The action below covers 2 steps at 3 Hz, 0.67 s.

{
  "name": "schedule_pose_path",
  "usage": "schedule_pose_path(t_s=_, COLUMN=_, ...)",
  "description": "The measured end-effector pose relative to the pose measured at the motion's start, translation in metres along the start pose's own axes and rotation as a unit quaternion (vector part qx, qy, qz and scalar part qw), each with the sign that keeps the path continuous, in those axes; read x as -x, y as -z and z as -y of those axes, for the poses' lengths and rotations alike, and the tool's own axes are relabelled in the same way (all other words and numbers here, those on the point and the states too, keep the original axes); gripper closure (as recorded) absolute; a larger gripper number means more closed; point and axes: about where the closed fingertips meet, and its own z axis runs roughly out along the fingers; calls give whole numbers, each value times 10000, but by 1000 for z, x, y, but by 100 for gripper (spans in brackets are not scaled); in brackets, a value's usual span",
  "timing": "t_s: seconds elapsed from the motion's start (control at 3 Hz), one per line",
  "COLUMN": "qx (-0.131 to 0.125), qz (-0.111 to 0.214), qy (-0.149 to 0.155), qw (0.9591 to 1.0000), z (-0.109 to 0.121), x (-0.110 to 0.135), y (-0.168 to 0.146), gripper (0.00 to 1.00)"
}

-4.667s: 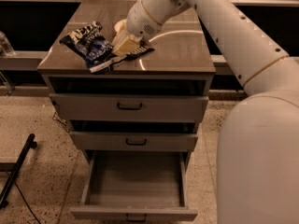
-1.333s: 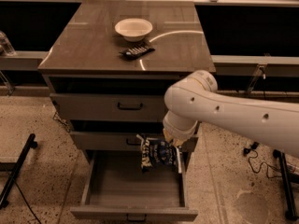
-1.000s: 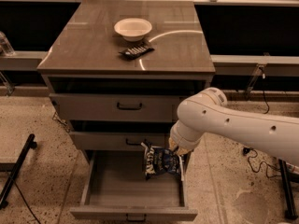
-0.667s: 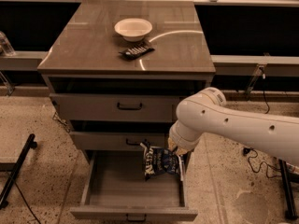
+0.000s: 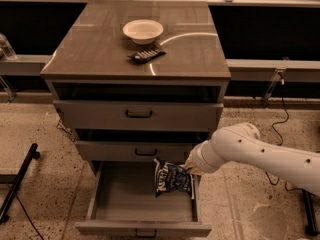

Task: Place blue chip bag into bottom drawer

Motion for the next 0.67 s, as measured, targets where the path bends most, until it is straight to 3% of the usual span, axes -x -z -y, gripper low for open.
schedule_pose_path(t_s=0.33, qx=-402, qz=215, qy=62, qw=9989, z=-13, x=0, y=-34, gripper=100)
schedule_pose_path(t_s=0.67, qx=-630, qz=478, qy=143, qw=9968, z=-17, x=10, y=-66, gripper=100)
